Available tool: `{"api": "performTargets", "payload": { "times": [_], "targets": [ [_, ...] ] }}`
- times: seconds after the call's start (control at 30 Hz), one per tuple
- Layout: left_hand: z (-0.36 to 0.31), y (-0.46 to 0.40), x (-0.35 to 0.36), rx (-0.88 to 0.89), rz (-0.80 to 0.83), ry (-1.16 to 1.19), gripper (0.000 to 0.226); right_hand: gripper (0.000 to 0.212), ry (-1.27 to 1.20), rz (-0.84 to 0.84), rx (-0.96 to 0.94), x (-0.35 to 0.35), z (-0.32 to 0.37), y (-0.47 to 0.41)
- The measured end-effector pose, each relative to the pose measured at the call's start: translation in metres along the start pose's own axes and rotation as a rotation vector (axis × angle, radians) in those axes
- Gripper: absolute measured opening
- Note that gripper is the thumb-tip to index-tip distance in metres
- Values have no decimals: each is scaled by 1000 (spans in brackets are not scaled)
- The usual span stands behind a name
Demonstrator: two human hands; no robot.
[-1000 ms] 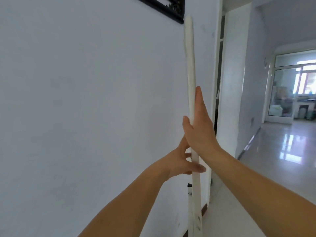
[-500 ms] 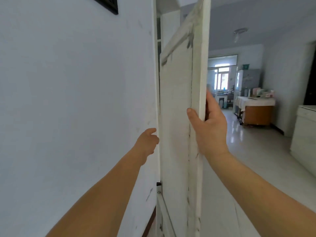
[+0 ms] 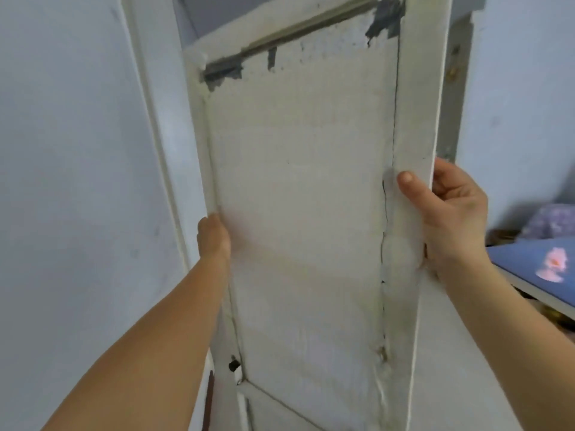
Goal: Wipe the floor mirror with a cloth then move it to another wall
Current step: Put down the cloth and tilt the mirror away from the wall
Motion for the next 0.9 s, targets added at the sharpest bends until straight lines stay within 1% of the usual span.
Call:
{"api": "performTargets", "payload": {
  "times": [0.1,0.17,0.2,0.27,0.3,0.33,0.4,0.47,0.57,0.63,0.73,0.8,0.9],
  "targets": [
    [7,-12,2,22,5,29,68,14,72,-62,14,4,-1,5],
    [16,-26,2,-20,45,32,72,6,149,-103,18,6,2,9],
    [26,-38,3,-58,78,64,81,3,182,-126,20,6,4,11],
    [53,-76,13,-131,105,113,103,12,250,-168,14,4,6,17],
    [65,-92,17,-167,133,138,107,17,295,-181,11,3,3,23],
    [66,-89,15,-197,159,145,107,22,329,-188,16,3,0,31],
    [47,-52,1,-220,218,142,97,22,376,-192,55,0,-12,50],
    [43,-33,-3,-200,270,146,77,16,414,-184,114,-6,-28,72],
    [58,-42,0,-140,268,102,64,4,447,-220,238,-13,-53,103],
    [66,-47,3,-144,267,62,64,10,434,-270,311,-17,-68,119],
    [88,-49,10,-244,310,34,69,9,429,-314,408,-18,-80,131],
    [104,-46,15,-284,306,30,70,12,456,-331,437,-21,-85,130],
    [115,-44,22,-266,306,7,68,23,484,-342,469,-25,-90,122]
  ]
}}
Point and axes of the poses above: each hand's wrist, its own y-axis away from the middle knuckle, its own x-axis out of the palm, z = x × y, the point moved 1 cm from there along -y, towards the middle knuckle, and after that the axes turned 3 degrees about -x, right-handed, at the moved point
